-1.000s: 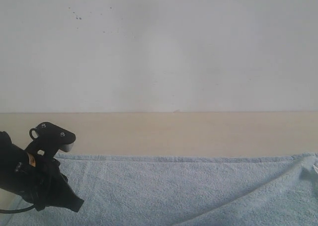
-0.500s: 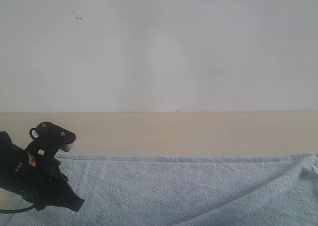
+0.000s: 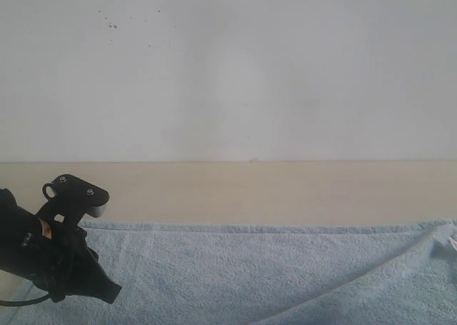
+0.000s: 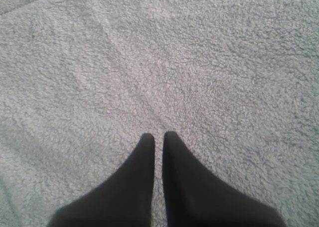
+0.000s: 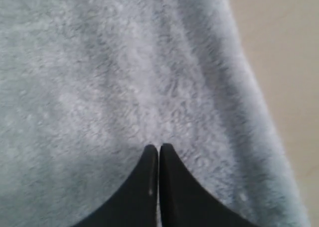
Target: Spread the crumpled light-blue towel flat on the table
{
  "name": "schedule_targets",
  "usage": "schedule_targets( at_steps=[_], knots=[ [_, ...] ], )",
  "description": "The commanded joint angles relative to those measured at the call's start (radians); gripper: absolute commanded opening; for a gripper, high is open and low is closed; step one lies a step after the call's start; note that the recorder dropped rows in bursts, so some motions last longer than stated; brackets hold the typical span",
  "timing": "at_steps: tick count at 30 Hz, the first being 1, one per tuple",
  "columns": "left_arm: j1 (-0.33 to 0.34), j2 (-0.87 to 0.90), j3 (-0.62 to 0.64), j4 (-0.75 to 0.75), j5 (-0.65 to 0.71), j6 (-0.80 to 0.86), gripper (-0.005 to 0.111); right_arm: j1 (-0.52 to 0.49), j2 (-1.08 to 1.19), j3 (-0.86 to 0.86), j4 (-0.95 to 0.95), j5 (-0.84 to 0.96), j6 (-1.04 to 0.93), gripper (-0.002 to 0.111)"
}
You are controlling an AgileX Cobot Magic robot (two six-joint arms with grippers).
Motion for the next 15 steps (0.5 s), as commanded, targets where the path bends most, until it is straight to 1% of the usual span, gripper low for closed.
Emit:
schedule_targets(
  at_steps=[1,3,5,7,9,12,15],
  knots=[
    [0.000,-0.002,-0.005,-0.010,-0.010,0.002,0.006,0.039,-0.078,0.025,0.023,0.093,0.017,0.000],
    [0.000,-0.002,-0.005,-0.010,-0.010,0.002,0.006,0.098,-0.127,0.076,0.011,0.072,0.037,0.000],
    [0.000,-0.002,-0.005,-0.010,-0.010,0.002,0.006,0.176,-0.163,0.129,-0.028,0.012,0.087,0.000],
    [0.000,-0.002,-0.005,-0.010,-0.008,0.002,0.006,0.246,-0.176,0.158,-0.093,-0.079,0.167,0.000],
    [0.000,-0.002,-0.005,-0.010,0.003,0.002,0.006,0.303,-0.179,0.174,-0.192,-0.171,0.291,0.000],
    [0.000,-0.002,-0.005,-0.010,0.022,0.002,0.006,0.338,-0.155,0.193,-0.316,-0.248,0.425,0.000],
    [0.000,-0.002,-0.005,-0.010,0.017,0.002,0.006,0.338,-0.130,0.189,-0.316,-0.265,0.429,0.000]
  ],
)
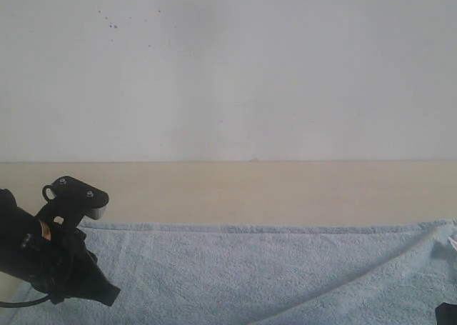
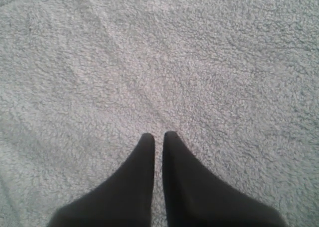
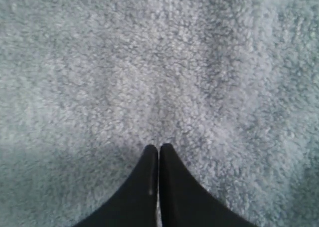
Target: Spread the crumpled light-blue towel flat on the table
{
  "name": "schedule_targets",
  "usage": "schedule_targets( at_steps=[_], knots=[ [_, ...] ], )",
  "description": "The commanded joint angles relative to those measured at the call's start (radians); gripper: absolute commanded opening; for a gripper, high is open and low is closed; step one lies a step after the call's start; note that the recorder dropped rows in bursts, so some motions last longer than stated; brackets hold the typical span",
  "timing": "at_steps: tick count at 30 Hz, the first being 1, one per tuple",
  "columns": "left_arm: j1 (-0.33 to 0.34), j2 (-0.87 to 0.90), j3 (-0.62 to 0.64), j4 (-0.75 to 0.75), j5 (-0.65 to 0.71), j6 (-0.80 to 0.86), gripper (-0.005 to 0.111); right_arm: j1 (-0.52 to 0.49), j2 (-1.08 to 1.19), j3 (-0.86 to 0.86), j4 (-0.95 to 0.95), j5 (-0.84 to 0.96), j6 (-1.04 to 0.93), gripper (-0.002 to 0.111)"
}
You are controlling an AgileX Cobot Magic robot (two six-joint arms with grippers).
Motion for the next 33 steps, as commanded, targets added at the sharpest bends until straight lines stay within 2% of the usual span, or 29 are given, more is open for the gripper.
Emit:
schedule_targets(
  at_steps=[1,8,24,28,33],
  knots=[
    [0.000,-0.002,-0.005,-0.010,0.001,0.002,0.006,0.009,0.034,0.000,-0.050,-0.059,0.051,0.000],
    [0.000,-0.002,-0.005,-0.010,-0.023,0.002,0.006,0.009,0.092,-0.052,-0.050,-0.079,0.011,0.000],
    [0.000,-0.002,-0.005,-0.010,-0.024,0.002,0.006,0.009,0.251,-0.261,-0.046,0.077,-0.064,0.000],
    [0.000,-0.002,-0.005,-0.010,-0.026,0.002,0.006,0.009,0.203,-0.297,-0.046,0.159,-0.064,0.000],
    [0.000,-0.002,-0.005,-0.010,-0.021,0.002,0.006,0.009,0.032,-0.299,-0.069,0.182,-0.059,0.000]
  ],
)
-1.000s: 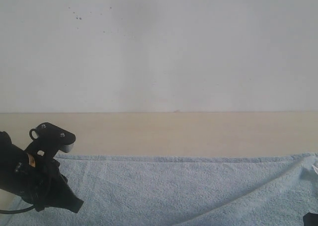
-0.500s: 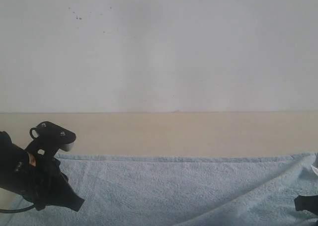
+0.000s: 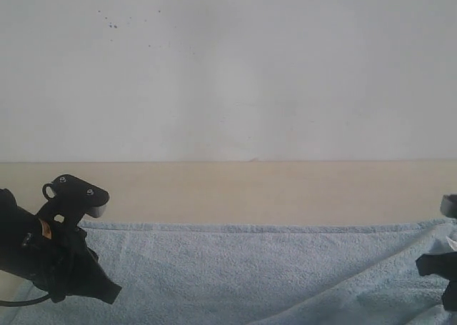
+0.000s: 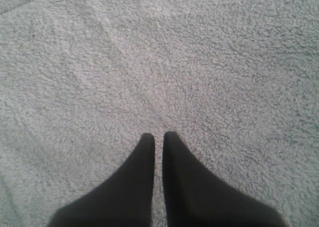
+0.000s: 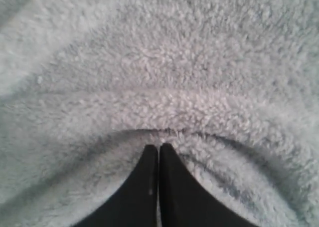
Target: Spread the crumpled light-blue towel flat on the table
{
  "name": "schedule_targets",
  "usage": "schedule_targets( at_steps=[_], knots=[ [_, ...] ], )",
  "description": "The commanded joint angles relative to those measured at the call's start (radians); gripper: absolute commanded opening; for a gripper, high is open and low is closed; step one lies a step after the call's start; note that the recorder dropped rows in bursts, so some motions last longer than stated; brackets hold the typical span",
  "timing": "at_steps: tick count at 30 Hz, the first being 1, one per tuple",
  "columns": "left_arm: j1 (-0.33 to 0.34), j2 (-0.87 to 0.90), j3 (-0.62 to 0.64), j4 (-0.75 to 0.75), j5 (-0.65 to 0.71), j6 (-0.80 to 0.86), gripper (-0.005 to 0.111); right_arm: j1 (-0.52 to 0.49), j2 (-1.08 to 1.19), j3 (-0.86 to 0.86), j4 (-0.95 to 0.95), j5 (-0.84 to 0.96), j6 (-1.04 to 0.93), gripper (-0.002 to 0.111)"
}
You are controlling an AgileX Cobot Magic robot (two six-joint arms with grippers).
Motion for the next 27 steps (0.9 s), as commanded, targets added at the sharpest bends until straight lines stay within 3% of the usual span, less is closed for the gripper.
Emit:
schedule_targets(
  at_steps=[1,10,13,19,27],
  knots=[
    [0.000,-0.002,-0.005,-0.010,-0.009,0.002,0.006,0.001,-0.157,-0.008,-0.059,0.047,0.009,0.000],
    [0.000,-0.002,-0.005,-0.010,0.001,0.002,0.006,0.001,-0.234,0.062,-0.791,0.366,0.599,0.000],
    [0.000,-0.002,-0.005,-0.010,-0.006,0.002,0.006,0.001,-0.234,0.112,-0.796,0.386,0.612,0.000],
    [0.000,-0.002,-0.005,-0.014,-0.011,-0.002,0.006,0.001,-0.230,0.213,-0.785,0.063,0.636,0.000],
    [0.000,-0.002,-0.005,-0.014,-0.007,-0.002,0.006,0.001,-0.080,0.230,-0.815,0.045,0.636,0.000]
  ],
)
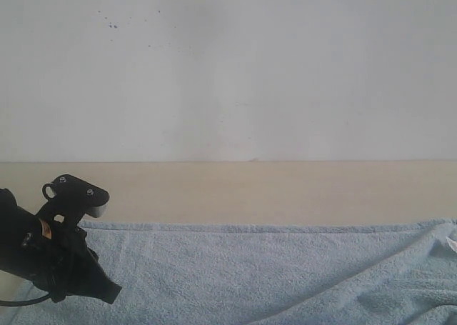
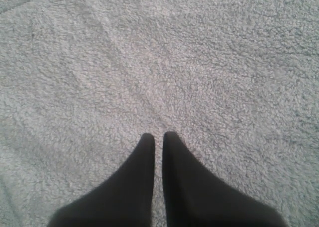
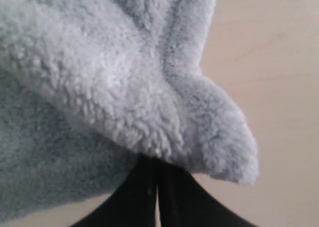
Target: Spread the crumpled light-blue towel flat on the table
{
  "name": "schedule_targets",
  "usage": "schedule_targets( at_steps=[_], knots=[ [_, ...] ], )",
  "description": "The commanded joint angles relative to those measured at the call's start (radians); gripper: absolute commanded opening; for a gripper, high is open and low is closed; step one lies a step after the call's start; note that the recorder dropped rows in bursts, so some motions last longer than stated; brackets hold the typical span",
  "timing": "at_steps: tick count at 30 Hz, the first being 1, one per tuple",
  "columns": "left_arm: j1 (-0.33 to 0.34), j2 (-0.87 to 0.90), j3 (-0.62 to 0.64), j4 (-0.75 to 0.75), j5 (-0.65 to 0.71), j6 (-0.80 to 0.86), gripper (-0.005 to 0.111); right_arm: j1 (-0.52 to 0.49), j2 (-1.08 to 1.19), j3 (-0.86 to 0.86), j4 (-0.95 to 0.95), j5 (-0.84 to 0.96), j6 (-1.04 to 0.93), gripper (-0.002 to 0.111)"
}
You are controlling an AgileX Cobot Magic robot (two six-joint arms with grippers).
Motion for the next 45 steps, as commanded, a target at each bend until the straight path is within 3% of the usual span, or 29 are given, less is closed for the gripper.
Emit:
schedule_targets(
  at_steps=[1,12,19,22,26,29,32,34,36,40,42,45],
  knots=[
    [0.000,-0.002,-0.005,-0.011,-0.007,-0.002,0.006,-0.001,0.040,0.006,-0.011,0.039,0.003,0.000],
    [0.000,-0.002,-0.005,0.005,-0.019,0.003,0.006,-0.001,0.007,0.006,0.037,0.234,0.054,0.000],
    [0.000,-0.002,-0.005,0.005,-0.088,0.003,0.006,-0.001,-0.194,-0.001,0.490,0.296,-0.338,0.000],
    [0.000,-0.002,-0.005,0.005,-0.080,0.003,0.006,-0.001,-0.309,-0.046,0.555,0.273,-0.379,0.000],
    [0.000,-0.002,-0.005,0.005,-0.088,0.003,0.006,-0.001,-0.385,-0.119,0.511,0.070,-0.330,0.000],
    [0.000,-0.002,-0.005,0.005,-0.195,-0.008,0.006,-0.003,-0.327,-0.160,0.496,-0.027,-0.318,0.000],
    [0.004,0.000,-0.008,0.005,-0.400,-0.010,0.006,-0.003,-0.176,-0.268,0.460,-0.010,-0.334,0.000],
    [0.013,0.002,-0.029,0.005,-0.439,-0.010,0.006,-0.008,-0.050,-0.377,0.466,0.046,-0.335,0.000],
    [0.028,0.026,-0.082,0.000,-0.351,-0.020,0.005,-0.008,0.058,-0.504,0.473,0.149,-0.345,0.000],
    [0.070,0.129,-0.275,-0.008,0.007,-0.064,0.004,-0.008,0.251,-0.761,0.478,0.369,-0.396,0.000],
    [0.091,0.176,-0.357,-0.008,0.137,-0.066,0.004,-0.012,0.322,-0.848,0.489,0.396,-0.396,0.000],
    [0.123,0.213,-0.424,0.001,0.222,-0.060,0.004,-0.012,0.388,-0.905,0.487,0.371,-0.398,0.000]
  ],
)
